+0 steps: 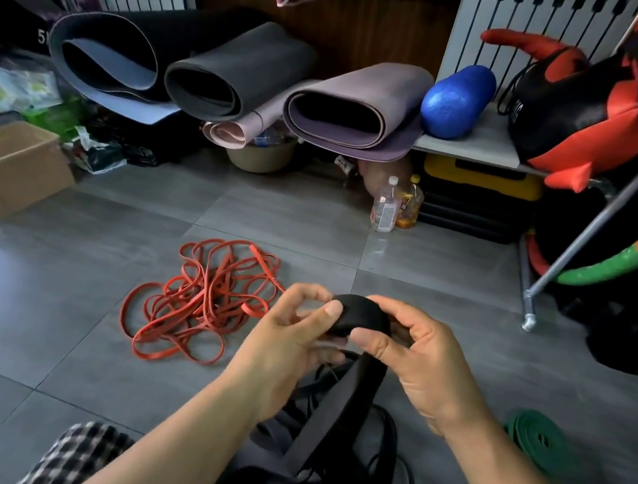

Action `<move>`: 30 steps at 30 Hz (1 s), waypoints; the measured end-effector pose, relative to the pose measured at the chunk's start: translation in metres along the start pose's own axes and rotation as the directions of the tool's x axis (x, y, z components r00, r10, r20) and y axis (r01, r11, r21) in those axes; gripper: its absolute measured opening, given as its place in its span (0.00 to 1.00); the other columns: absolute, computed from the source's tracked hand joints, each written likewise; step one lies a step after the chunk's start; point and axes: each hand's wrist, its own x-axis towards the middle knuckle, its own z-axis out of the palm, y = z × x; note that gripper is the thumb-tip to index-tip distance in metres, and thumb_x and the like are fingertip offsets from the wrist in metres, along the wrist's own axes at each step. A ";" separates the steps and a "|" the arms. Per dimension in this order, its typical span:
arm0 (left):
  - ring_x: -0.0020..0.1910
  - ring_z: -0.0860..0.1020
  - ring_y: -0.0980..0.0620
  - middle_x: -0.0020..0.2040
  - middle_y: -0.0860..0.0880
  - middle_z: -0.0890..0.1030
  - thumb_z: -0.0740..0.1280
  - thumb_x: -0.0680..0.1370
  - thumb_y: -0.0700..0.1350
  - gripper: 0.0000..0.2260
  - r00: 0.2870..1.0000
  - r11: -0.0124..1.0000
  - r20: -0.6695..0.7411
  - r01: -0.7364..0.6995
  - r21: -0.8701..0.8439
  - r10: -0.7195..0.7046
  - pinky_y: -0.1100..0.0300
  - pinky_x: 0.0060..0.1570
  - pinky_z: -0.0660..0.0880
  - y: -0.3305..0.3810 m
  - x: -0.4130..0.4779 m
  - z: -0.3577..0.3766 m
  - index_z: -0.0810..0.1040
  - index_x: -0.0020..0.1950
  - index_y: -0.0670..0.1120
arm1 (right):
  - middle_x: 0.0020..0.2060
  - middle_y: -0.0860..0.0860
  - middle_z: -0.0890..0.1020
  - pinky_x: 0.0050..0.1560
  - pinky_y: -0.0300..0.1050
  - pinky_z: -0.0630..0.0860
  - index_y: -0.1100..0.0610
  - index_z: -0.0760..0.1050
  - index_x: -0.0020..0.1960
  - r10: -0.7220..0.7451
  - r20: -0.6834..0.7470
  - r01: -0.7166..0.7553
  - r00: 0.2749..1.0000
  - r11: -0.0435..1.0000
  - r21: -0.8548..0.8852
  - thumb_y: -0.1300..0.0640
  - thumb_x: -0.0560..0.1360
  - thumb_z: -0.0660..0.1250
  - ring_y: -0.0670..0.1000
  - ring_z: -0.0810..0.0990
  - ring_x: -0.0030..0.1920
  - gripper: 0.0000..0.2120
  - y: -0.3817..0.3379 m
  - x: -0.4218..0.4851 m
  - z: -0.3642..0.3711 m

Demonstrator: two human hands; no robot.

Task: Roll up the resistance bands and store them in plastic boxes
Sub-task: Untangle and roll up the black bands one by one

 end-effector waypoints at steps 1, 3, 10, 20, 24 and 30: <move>0.37 0.75 0.55 0.40 0.49 0.76 0.68 0.73 0.40 0.05 0.983 0.943 -0.031 -0.164 0.290 0.181 0.65 0.38 0.74 -0.001 0.002 -0.002 0.75 0.46 0.48 | 0.44 0.44 0.85 0.49 0.33 0.75 0.49 0.78 0.51 0.016 0.006 -0.016 1.000 1.000 -0.024 0.51 0.60 0.72 0.42 0.82 0.48 0.20 0.000 0.000 -0.001; 0.41 0.73 0.61 0.44 0.53 0.74 0.68 0.74 0.38 0.09 0.896 0.619 0.050 -0.344 0.706 0.440 0.69 0.45 0.71 0.002 0.003 -0.004 0.79 0.48 0.53 | 0.46 0.48 0.84 0.50 0.34 0.75 0.53 0.79 0.54 0.041 0.037 -0.038 0.998 0.996 -0.085 0.51 0.61 0.72 0.44 0.82 0.48 0.21 -0.003 0.000 -0.003; 0.41 0.80 0.54 0.42 0.54 0.78 0.77 0.65 0.38 0.19 0.965 0.662 0.237 -0.251 0.706 0.113 0.61 0.48 0.78 0.022 -0.003 -0.010 0.78 0.44 0.62 | 0.44 0.50 0.84 0.50 0.32 0.75 0.49 0.80 0.46 0.080 0.080 -0.074 0.994 0.994 -0.077 0.51 0.60 0.72 0.47 0.82 0.48 0.15 -0.011 0.001 -0.008; 0.33 0.80 0.55 0.34 0.47 0.83 0.72 0.68 0.32 0.13 0.975 0.848 0.153 -0.218 0.482 0.163 0.61 0.43 0.78 0.017 -0.009 -0.002 0.81 0.43 0.50 | 0.44 0.52 0.85 0.52 0.40 0.78 0.56 0.79 0.51 0.145 0.081 -0.147 0.986 0.989 0.020 0.51 0.57 0.74 0.49 0.83 0.47 0.23 -0.015 -0.001 -0.002; 0.31 0.79 0.55 0.32 0.49 0.82 0.71 0.67 0.30 0.11 0.979 0.937 0.146 -0.178 0.300 0.140 0.66 0.37 0.77 0.017 -0.010 -0.003 0.80 0.43 0.45 | 0.44 0.51 0.85 0.47 0.36 0.78 0.55 0.78 0.50 0.137 0.051 -0.139 0.989 0.989 0.050 0.56 0.55 0.80 0.49 0.83 0.48 0.25 -0.016 -0.002 -0.007; 0.32 0.81 0.55 0.35 0.50 0.82 0.69 0.63 0.35 0.13 0.977 0.987 0.168 -0.144 0.072 0.130 0.66 0.38 0.77 0.010 -0.013 0.001 0.76 0.47 0.42 | 0.48 0.52 0.84 0.51 0.37 0.77 0.53 0.80 0.49 0.066 0.026 -0.069 0.997 0.992 0.103 0.53 0.58 0.77 0.49 0.82 0.51 0.19 -0.009 -0.006 -0.002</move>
